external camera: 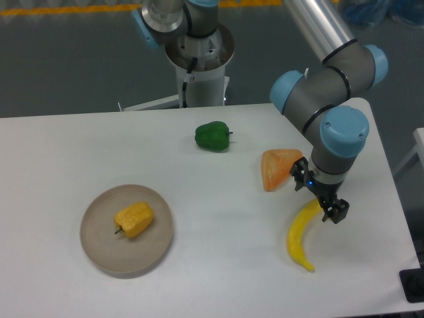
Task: Place the yellow pepper on the plate
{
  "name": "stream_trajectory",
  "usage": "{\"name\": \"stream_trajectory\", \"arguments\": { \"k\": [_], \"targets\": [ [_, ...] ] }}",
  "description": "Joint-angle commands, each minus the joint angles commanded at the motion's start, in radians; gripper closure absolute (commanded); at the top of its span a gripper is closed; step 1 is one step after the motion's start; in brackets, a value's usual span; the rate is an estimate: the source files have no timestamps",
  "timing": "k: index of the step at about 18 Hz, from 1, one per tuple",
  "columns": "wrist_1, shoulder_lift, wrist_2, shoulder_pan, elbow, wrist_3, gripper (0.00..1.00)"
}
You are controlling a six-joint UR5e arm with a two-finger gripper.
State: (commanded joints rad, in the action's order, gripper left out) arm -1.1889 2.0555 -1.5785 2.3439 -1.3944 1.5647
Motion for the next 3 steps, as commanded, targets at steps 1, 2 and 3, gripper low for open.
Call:
{"name": "stream_trajectory", "arguments": {
  "k": [1,2,3],
  "targets": [
    [0.000,0.002,0.003,0.000,0.000,-0.002,0.00],
    [0.000,0.002,0.003,0.000,-0.002,-0.002,0.00],
    [0.000,0.000,0.003,0.000,0.000,-0.002,0.00]
  ]
}}
